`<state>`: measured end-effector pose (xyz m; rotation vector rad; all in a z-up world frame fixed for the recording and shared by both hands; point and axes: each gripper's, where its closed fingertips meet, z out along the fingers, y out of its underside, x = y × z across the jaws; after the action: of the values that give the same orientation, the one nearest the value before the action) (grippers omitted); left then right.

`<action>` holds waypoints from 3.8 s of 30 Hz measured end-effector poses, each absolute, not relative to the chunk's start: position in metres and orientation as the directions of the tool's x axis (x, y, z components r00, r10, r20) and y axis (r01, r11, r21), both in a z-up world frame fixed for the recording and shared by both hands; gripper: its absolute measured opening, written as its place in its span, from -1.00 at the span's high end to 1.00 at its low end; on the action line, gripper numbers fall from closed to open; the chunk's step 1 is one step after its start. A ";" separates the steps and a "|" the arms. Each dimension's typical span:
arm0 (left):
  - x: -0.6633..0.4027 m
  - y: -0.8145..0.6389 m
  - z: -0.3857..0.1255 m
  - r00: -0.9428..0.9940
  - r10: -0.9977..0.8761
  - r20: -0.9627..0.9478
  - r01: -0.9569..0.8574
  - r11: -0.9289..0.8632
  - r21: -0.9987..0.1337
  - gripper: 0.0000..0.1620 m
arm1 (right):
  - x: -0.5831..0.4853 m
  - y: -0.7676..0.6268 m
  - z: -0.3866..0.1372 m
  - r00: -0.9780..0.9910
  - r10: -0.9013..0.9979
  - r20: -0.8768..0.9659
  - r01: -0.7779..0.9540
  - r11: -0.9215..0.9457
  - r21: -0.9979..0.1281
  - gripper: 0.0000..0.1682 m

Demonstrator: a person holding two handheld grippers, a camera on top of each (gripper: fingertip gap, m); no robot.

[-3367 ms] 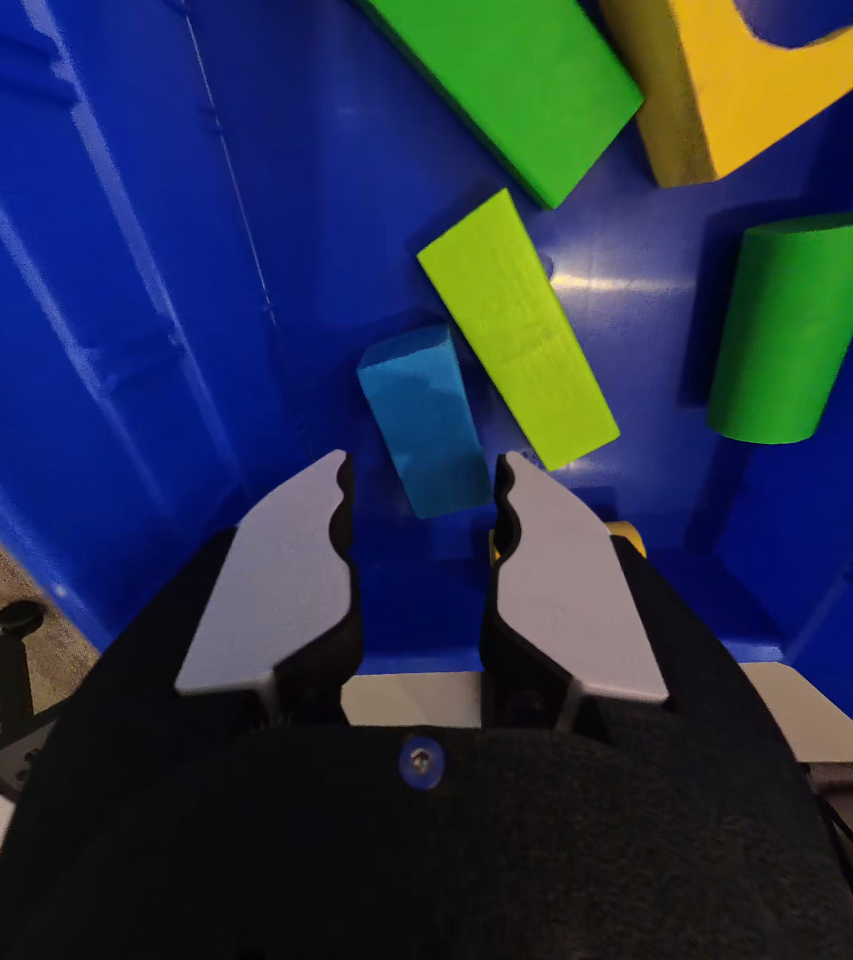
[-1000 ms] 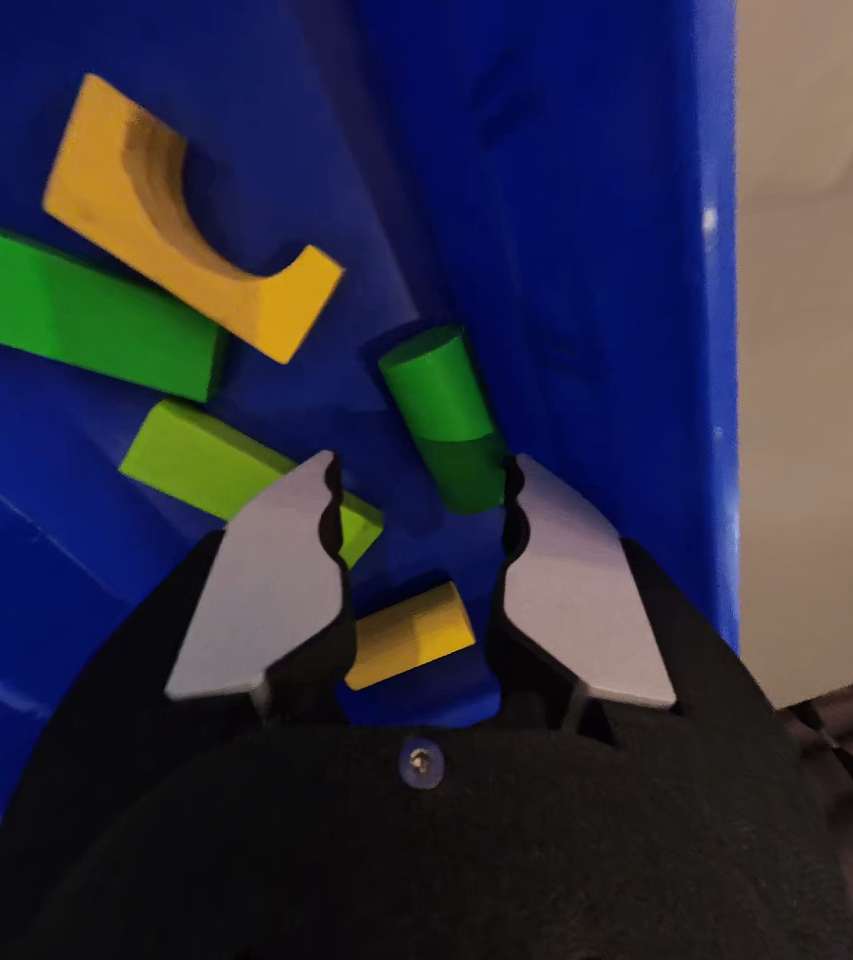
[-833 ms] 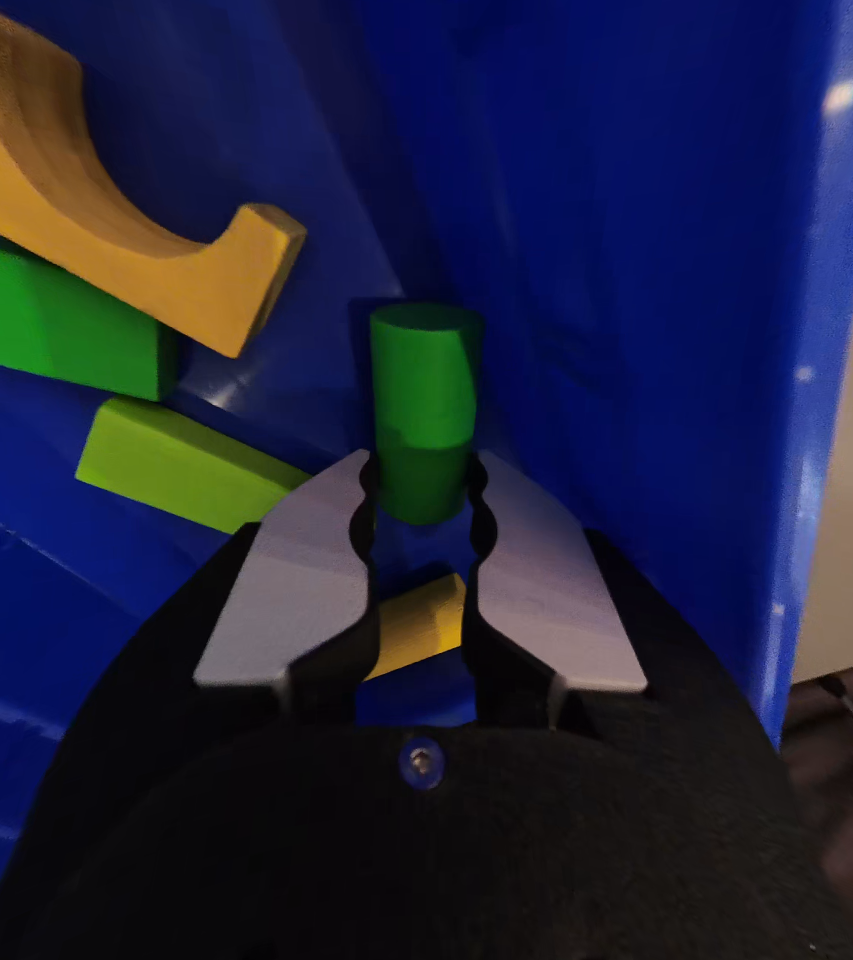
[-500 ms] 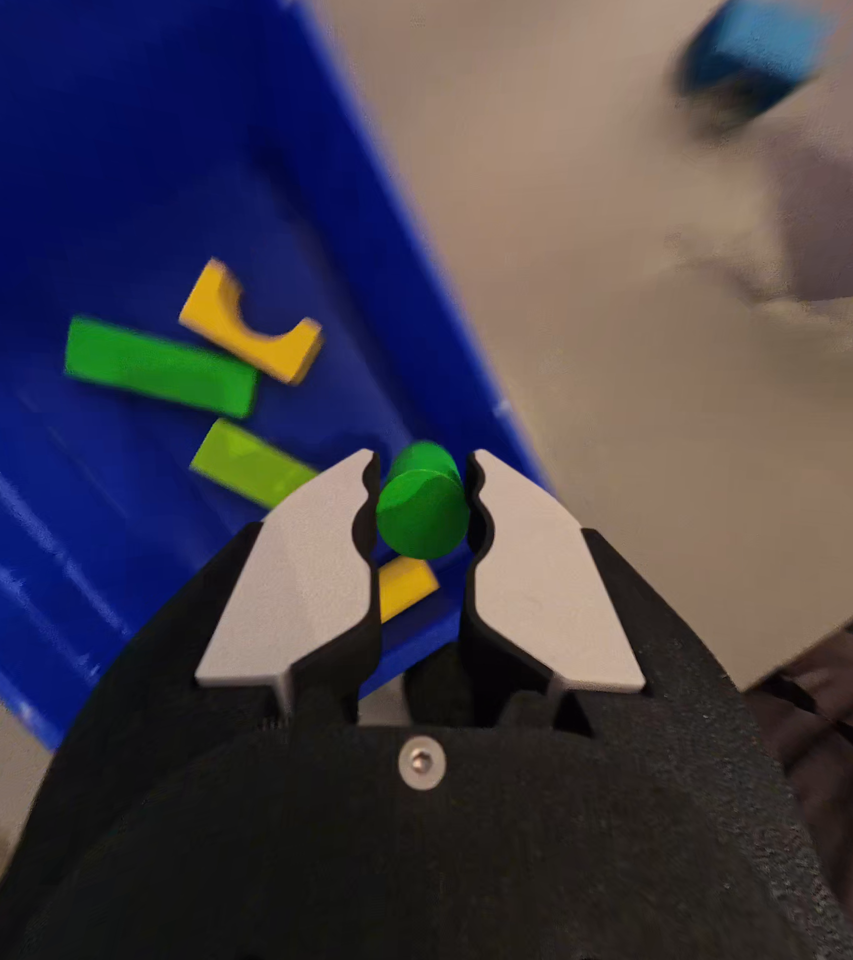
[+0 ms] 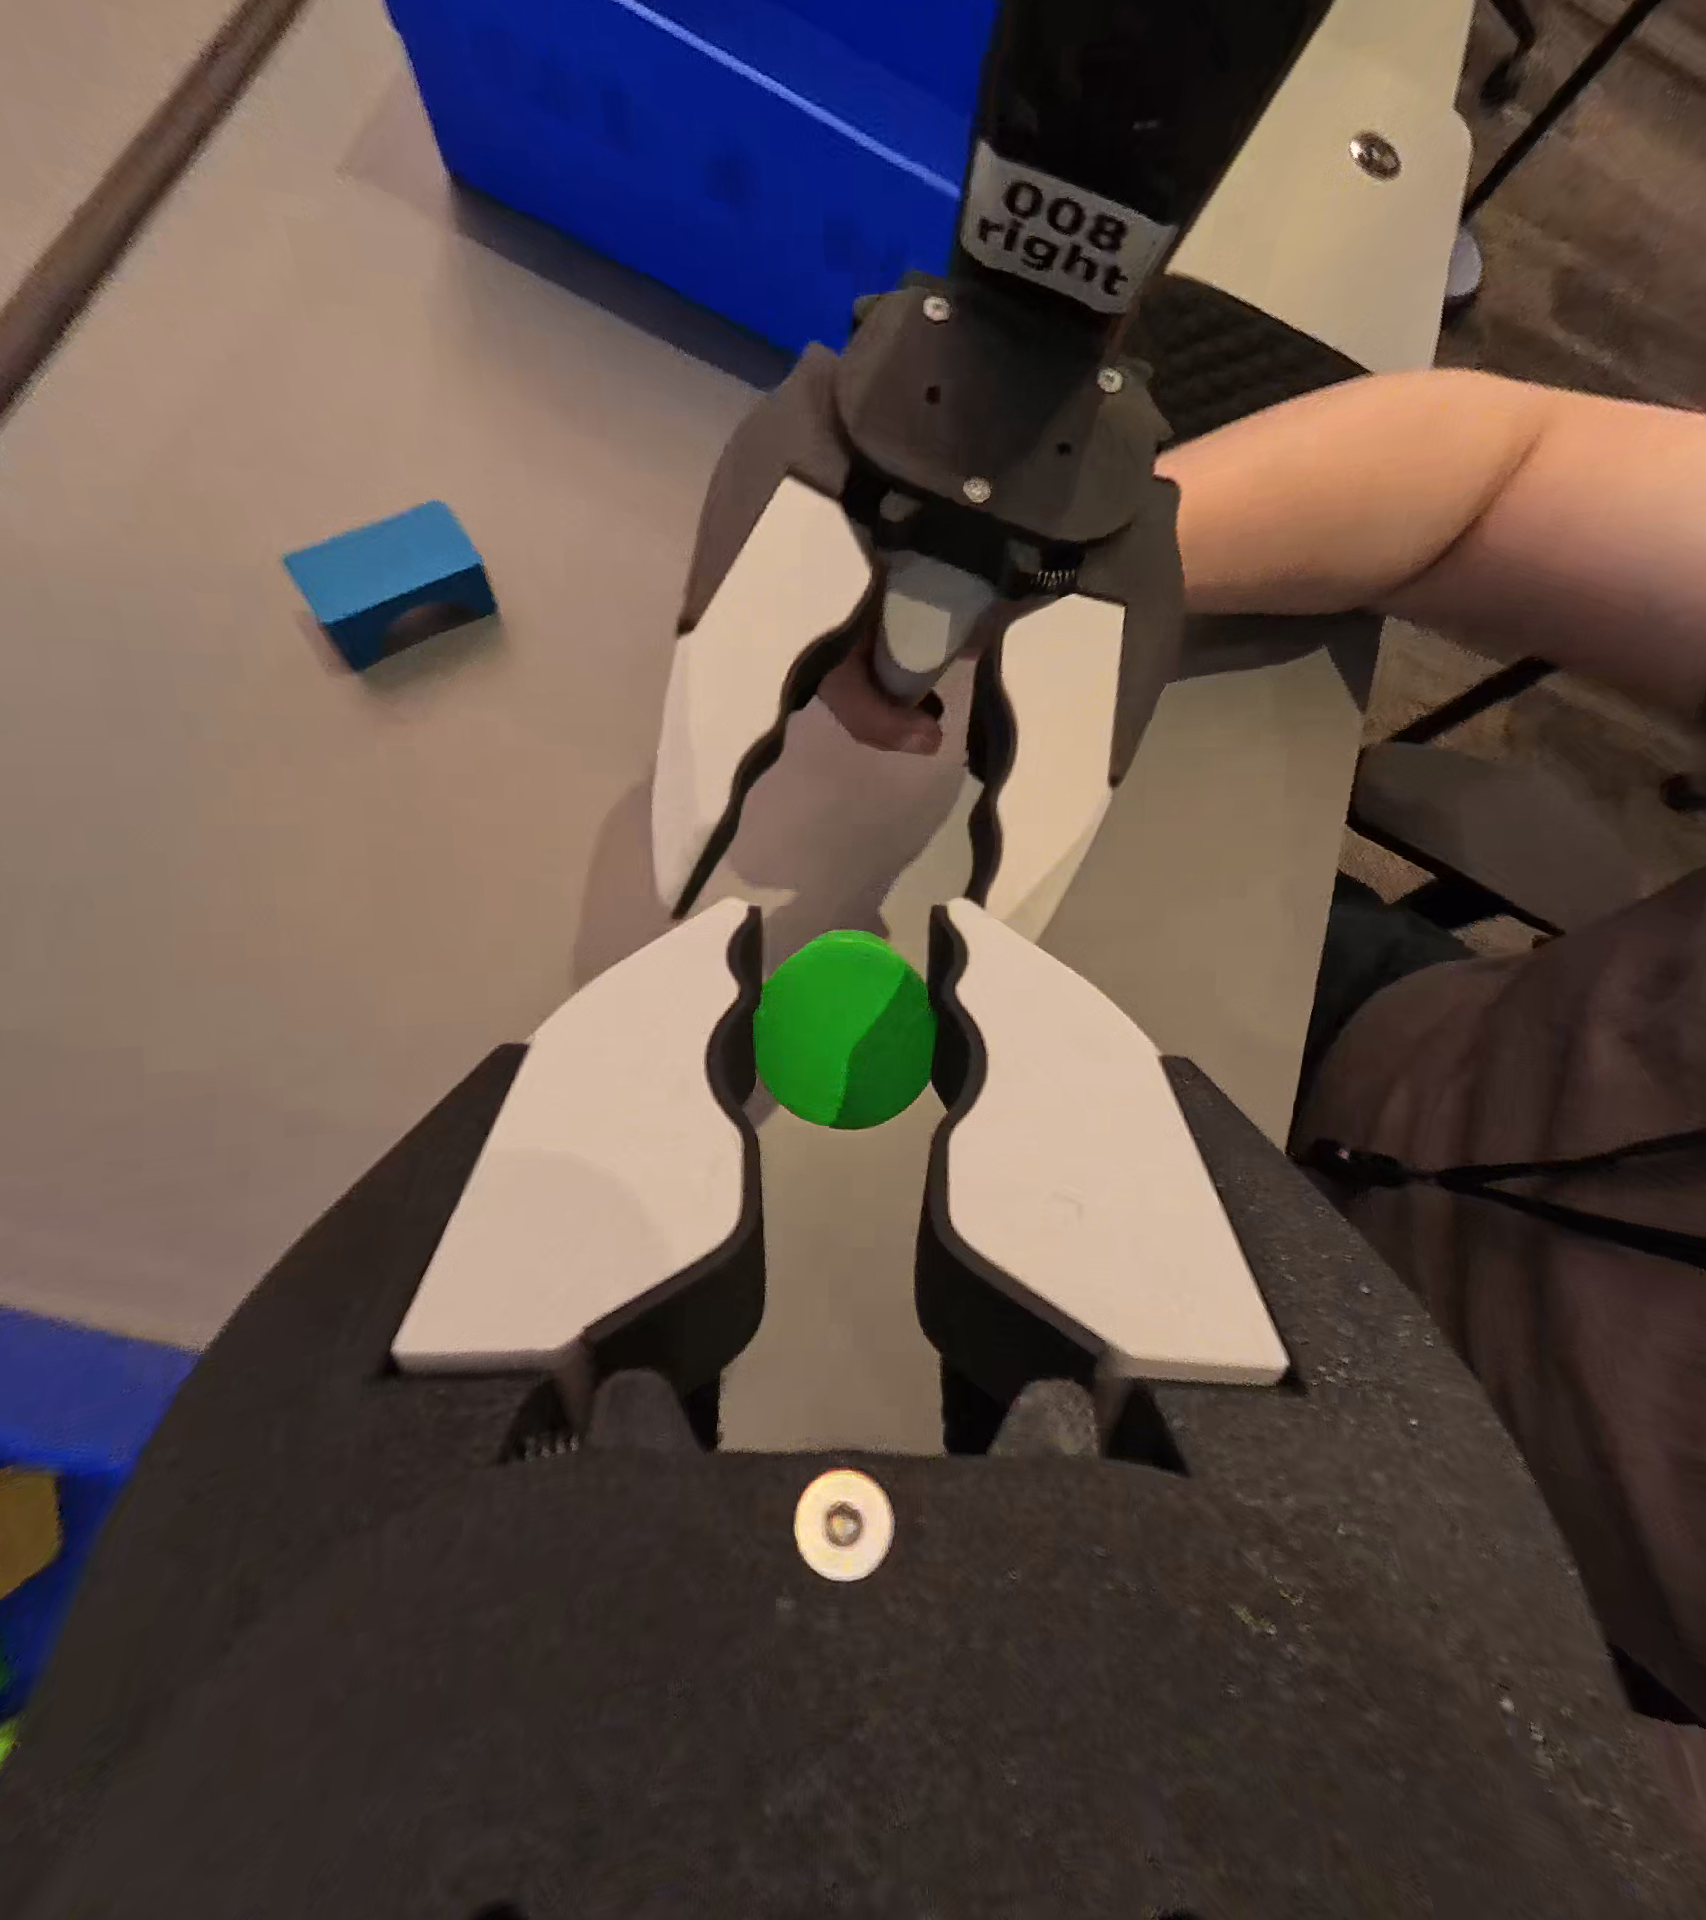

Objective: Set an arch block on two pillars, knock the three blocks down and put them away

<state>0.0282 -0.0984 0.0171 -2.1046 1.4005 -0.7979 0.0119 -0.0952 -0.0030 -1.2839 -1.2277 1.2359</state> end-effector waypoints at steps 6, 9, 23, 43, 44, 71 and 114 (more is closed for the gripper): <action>0.033 -0.089 0.008 0.310 -0.942 0.131 -0.674 -0.315 -0.668 0.87 | 0.007 -0.089 -0.046 0.030 0.993 0.118 0.316 0.102 -0.943 0.60; -0.006 -0.078 0.022 0.413 -0.901 0.132 -0.633 -0.388 -0.670 0.33 | 0.008 -0.059 -0.062 0.113 0.984 0.138 0.327 0.094 -0.940 0.60; -0.199 -0.076 -0.103 0.844 -0.427 0.323 -0.443 -0.896 -0.026 0.47 | 0.018 0.025 -0.105 0.317 0.948 -0.037 0.310 -0.141 -0.940 0.59; -0.145 -0.059 -0.022 0.710 -0.660 0.246 -0.522 -0.728 -0.445 0.51 | 0.041 0.020 -0.141 0.331 0.944 0.003 0.539 -0.187 -0.821 0.59; -0.150 -0.060 -0.023 0.723 -0.652 0.230 -0.522 -0.733 -0.436 0.50 | 0.041 0.020 -0.141 0.329 0.944 0.009 0.542 -0.182 -0.820 0.60; -0.170 -0.062 -0.050 0.721 -0.650 0.241 -0.545 -0.746 -0.382 0.54 | 0.056 0.027 -0.106 0.357 0.914 0.192 0.537 -0.032 -0.843 0.32; -0.211 -0.079 -0.143 0.209 -0.938 0.275 -0.978 -0.203 0.050 0.46 | 0.062 0.022 -0.081 0.283 0.942 0.182 0.519 0.009 -0.855 0.32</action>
<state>-0.2111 -0.0791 -0.1433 -2.5993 2.0995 -0.3117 0.0623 0.0223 -0.0808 -1.6405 -1.3620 0.5829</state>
